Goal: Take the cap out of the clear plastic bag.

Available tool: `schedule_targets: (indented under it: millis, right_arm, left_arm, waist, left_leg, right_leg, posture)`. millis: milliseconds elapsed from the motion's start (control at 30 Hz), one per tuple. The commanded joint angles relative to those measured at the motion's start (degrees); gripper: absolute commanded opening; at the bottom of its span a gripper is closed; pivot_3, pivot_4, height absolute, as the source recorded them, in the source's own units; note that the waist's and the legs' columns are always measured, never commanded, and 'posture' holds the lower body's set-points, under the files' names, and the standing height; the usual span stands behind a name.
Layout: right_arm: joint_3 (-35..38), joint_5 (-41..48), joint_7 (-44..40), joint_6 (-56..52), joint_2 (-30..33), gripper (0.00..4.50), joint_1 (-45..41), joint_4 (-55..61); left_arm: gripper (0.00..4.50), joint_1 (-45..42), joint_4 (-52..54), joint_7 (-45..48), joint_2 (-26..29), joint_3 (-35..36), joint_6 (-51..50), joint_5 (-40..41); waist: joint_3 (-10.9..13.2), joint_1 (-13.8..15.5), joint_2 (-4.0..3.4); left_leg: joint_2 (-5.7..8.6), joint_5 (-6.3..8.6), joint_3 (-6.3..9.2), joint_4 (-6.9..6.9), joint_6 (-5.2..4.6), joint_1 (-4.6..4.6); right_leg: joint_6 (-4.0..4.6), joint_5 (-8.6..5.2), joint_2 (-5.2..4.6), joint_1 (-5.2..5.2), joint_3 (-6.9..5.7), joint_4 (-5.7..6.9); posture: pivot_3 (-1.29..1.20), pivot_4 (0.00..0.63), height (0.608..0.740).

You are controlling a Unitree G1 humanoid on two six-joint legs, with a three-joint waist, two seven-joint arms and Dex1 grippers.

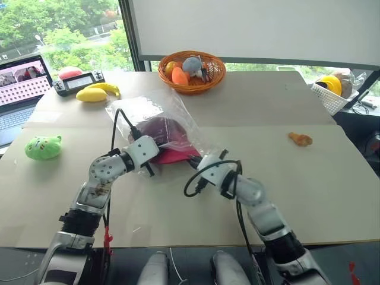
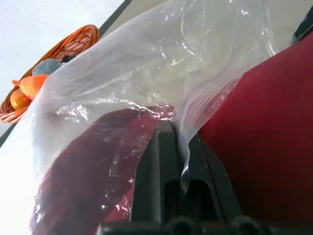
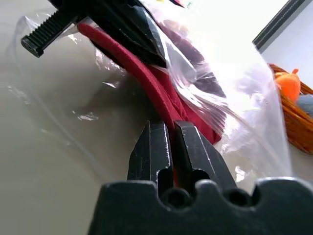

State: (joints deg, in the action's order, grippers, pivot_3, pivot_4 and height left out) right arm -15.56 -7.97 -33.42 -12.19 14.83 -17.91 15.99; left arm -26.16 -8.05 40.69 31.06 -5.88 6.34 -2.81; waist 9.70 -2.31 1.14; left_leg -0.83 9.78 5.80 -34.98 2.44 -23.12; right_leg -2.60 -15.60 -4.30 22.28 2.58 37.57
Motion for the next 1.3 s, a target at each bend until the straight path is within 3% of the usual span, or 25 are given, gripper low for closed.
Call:
schedule_targets:
  millis: [33, 200, 333, 433, 500, 633, 700, 967, 1100, 1233, 1300]
  right_arm:
    - [8.12, 14.91, -6.23, -11.90, 3.13, 0.05, 0.48, 16.70]
    - [23.11, 38.96, -10.02, -27.07, 8.51, 0.05, 0.58, 27.68]
    - [37.45, 60.63, -10.39, -32.59, 15.53, 0.05, -0.57, 28.05]
    - [43.36, 67.90, -4.82, -32.06, 17.75, 0.05, -4.67, 24.00]
    - [45.70, 67.95, -0.44, -30.68, 18.98, 0.05, -8.49, 20.58]
    - [48.11, 62.50, 7.49, -26.96, 22.38, 0.05, -17.24, 12.70]
    - [45.82, 56.98, 8.86, -23.57, 23.80, 0.05, -19.31, 11.15]
    - [17.93, 13.61, 11.66, 0.13, 30.91, 0.05, -18.71, 7.22]
    - [9.43, -2.87, 17.35, 9.91, 28.90, 0.05, -17.62, 3.75]
    - [3.57, -15.22, 24.40, 16.50, 24.80, 0.05, -14.35, -0.20]
    - [-2.19, -19.36, 23.86, 19.60, 22.11, 0.05, -11.54, -3.00]
  left_arm:
    - [0.00, 0.27, -0.12, -0.01, 0.21, -0.30, -0.18, -0.31]
    - [0.00, 0.31, -0.26, -0.11, 0.19, -0.27, -0.05, -0.36]
    - [0.00, 0.96, -0.13, 0.07, 0.25, -0.28, 0.61, -0.18]
    - [0.00, 2.30, 0.44, 0.84, 0.47, -0.29, 1.47, 0.43]
    - [0.00, 3.91, 0.81, 2.19, 1.48, -0.45, 4.26, 0.66]
    - [0.00, 7.38, -3.12, 5.02, 4.63, 0.34, 17.24, 1.51]
    - [0.00, 7.89, -7.36, 6.76, 6.46, 0.42, 25.18, 2.02]
    - [0.00, 3.22, -24.49, 15.19, 8.96, 0.53, 47.27, 8.44]
    - [0.00, 0.77, -33.10, 21.16, 8.75, -1.57, 55.82, 10.64]
    - [0.00, -1.70, -39.45, 26.48, 8.02, -3.65, 61.04, 12.43]
    - [0.00, -3.40, -43.16, 27.27, 7.28, -4.01, 61.74, 11.59]
  waist:
    - [0.00, 0.09, 0.00]
    - [0.02, 0.07, 0.02]
    - [0.04, 0.19, 0.05]
    - [0.04, -0.17, 0.05]
    - [0.04, -0.23, 0.06]
    - [0.05, -0.04, 0.04]
    - [0.05, 0.32, 0.04]
    - [0.09, 0.05, -0.04]
    - [0.09, -0.05, -0.04]
    - [0.09, -0.06, -0.04]
    - [0.08, 0.08, -0.03]
  left_leg:
    - [0.00, 0.00, 0.00, 0.00, 0.00, -0.02]
    - [0.00, 0.00, 0.02, 0.02, 0.00, -0.07]
    - [0.01, 0.00, 0.01, 0.00, 0.00, -0.10]
    - [0.00, 0.00, -0.02, 0.03, 0.00, -0.07]
    - [-0.02, 0.00, -0.02, 0.04, 0.00, -0.05]
    - [-0.01, 0.00, -0.11, 0.03, 0.00, -0.07]
    - [-0.02, 0.00, -0.12, 0.10, 0.00, -0.08]
    - [-0.01, 0.00, -0.21, 0.20, -0.01, -0.26]
    - [0.00, 0.00, -0.21, 0.19, -0.01, -0.38]
    - [0.01, 0.00, -0.21, 0.19, 0.00, -0.52]
    - [0.01, 0.00, -0.21, 0.13, -0.01, -0.63]
  right_leg:
    - [-0.01, -0.01, -0.01, 0.00, 0.00, -0.01]
    - [-0.01, -0.01, -0.02, 0.01, -0.03, -0.06]
    - [-0.01, 0.00, -0.05, -0.02, -0.03, -0.10]
    - [-0.01, 0.00, -0.04, -0.01, -0.02, -0.12]
    - [-0.01, -0.01, -0.02, -0.01, -0.01, -0.09]
    - [0.00, 0.00, -0.04, 0.05, 0.07, -0.09]
    - [0.10, 0.01, -0.04, 0.08, 0.05, -0.12]
    - [0.20, 0.02, -0.08, 0.31, 0.07, -0.22]
    - [0.25, 0.05, -0.08, 0.40, 0.07, -0.23]
    - [0.41, 0.14, -0.07, 0.52, 0.06, -0.25]
    - [0.41, 0.15, -0.07, 0.66, 0.05, -0.11]
  posture:
    - [0.00, 0.150, 0.733]
    - [0.00, 0.150, 0.733]
    - [0.00, 0.150, 0.733]
    - [0.00, 0.150, 0.733]
    - [0.00, 0.150, 0.733]
    - [0.00, 0.150, 0.733]
    - [0.00, 0.150, 0.733]
    - [0.00, 0.150, 0.733]
    - [0.00, 0.150, 0.733]
    - [0.00, 0.150, 0.733]
    - [0.00, 0.150, 0.733]
